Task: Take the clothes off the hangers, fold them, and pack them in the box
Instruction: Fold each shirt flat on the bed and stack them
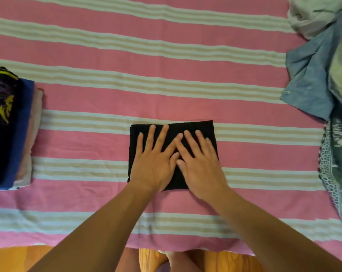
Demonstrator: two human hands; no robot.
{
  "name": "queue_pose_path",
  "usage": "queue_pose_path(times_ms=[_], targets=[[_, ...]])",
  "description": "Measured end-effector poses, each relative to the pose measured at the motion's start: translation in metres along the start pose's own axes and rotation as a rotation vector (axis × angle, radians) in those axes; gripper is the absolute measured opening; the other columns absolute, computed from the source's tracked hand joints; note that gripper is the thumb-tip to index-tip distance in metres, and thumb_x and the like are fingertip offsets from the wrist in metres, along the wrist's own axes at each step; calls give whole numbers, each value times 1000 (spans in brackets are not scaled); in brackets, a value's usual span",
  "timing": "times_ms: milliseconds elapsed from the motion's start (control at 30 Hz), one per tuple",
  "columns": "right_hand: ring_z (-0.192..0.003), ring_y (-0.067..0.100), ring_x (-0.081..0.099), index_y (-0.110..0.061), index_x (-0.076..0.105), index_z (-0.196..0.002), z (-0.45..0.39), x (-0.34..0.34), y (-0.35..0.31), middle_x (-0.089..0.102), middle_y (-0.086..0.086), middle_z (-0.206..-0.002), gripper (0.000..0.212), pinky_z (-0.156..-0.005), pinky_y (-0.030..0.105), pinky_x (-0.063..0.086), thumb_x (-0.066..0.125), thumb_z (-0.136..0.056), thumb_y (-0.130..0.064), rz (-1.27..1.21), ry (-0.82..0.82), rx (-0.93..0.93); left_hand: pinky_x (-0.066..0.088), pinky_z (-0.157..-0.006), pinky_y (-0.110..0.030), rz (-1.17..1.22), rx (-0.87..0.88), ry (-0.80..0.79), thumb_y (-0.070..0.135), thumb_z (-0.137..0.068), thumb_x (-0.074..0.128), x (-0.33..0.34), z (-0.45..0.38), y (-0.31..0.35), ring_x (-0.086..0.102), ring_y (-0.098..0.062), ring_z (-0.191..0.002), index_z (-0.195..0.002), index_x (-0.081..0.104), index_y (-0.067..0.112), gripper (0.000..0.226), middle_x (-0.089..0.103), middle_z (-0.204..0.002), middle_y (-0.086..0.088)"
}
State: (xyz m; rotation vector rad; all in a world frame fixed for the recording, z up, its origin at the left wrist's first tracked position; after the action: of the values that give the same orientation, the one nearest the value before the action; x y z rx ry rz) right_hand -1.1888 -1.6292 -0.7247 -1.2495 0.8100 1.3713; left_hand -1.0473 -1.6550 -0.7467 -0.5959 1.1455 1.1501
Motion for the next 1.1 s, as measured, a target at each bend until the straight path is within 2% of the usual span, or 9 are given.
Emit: queue_pose_path(times_ms=[100, 200, 333, 533, 700, 800, 867, 1000, 1100], targets=[[-154, 37, -2, -30, 12, -161, -4, 13, 69, 4, 6, -169, 60, -123, 58, 7, 20, -105, -50, 45, -52, 435, -1, -126, -54, 24, -35, 21, 54, -106, 6, -7, 4, -11, -11, -29, -156, -161, -3, 41, 57, -6, -171, -3], [-151, 41, 11, -20, 18, -159, -4, -17, 105, 13, 16, -166, 59, -122, 53, 15, 30, -106, -43, -160, -1, 819, 8, -123, -56, 163, -346, 26, 54, -106, 24, -16, 21, -32, -2, -35, -155, -162, 0, 36, 63, -2, -170, -12], [-119, 27, 51, -12, 46, -140, 12, -28, 62, 48, 9, -135, 55, -98, 43, 48, 47, -100, -51, -500, 45, 848, 48, -99, -52, 660, -783, 150, 45, -98, 59, -29, 45, -45, 48, -36, -123, -153, 29, 13, 70, 43, -139, -17], [-94, 29, 72, -9, 66, -120, 21, -16, 43, 76, 8, -102, 46, -91, 47, 56, 75, -88, -40, -1264, -146, 1119, 57, -85, -41, 1444, -910, -125, 44, -99, 60, -45, 27, -47, 66, -24, -95, -123, 58, 14, 38, 68, -109, -4], [-96, 24, 73, -24, 68, -119, -14, -99, -43, 77, -4, -102, 32, -93, 49, 55, 63, -95, -44, -1170, -335, 687, 57, -95, -42, 1565, -906, 165, 42, -101, 58, -101, 116, -108, 70, -14, -102, -122, 64, 31, 24, 73, -111, 10], [-73, 5, 66, -29, 66, -82, -73, -165, -138, 68, -21, -69, 20, -67, 17, 49, 59, -99, -37, -934, -349, 332, 56, -94, -37, 1741, -1023, 474, 31, -102, 59, -140, 195, -160, 72, -10, -105, -127, 65, 26, 26, 75, -114, 10], [-61, 4, 56, -29, 54, -68, -123, -204, -207, 59, -13, -60, 30, -53, 12, 37, 62, -97, -34, -792, -295, 101, 53, -98, -39, 1804, -1047, 680, 28, -104, 57, -165, 231, -197, 70, -13, -110, -128, 65, 26, 26, 74, -119, 9], [-75, 17, 60, -27, 54, -72, -218, -224, -313, 60, -5, -76, 30, -64, 32, 44, 64, -95, -43, -600, -198, -185, 57, -85, -37, 1882, -1143, 815, 30, -106, 53, -181, 257, -266, 72, -15, -105, -124, 62, 27, 21, 74, -118, 6], [-115, 27, 57, -25, 61, -119, -257, -196, -353, 63, 4, -120, 31, -95, 40, 48, 61, -96, -47, -448, -164, -212, 55, -72, -38, 1535, -1391, 620, 33, -104, 54, -161, 272, -293, 66, -18, -86, -117, 55, 17, 21, 66, -108, -4]])
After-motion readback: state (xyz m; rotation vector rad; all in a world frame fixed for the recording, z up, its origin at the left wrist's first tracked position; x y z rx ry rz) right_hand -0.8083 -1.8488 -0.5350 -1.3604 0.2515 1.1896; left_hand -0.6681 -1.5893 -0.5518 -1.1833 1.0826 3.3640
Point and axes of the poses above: each hand's wrist, its own z-axis away from the middle knuckle, its own x-axis out of the palm, y = z × x, the point moved 4 cm from there along -z, towards the middle knuckle
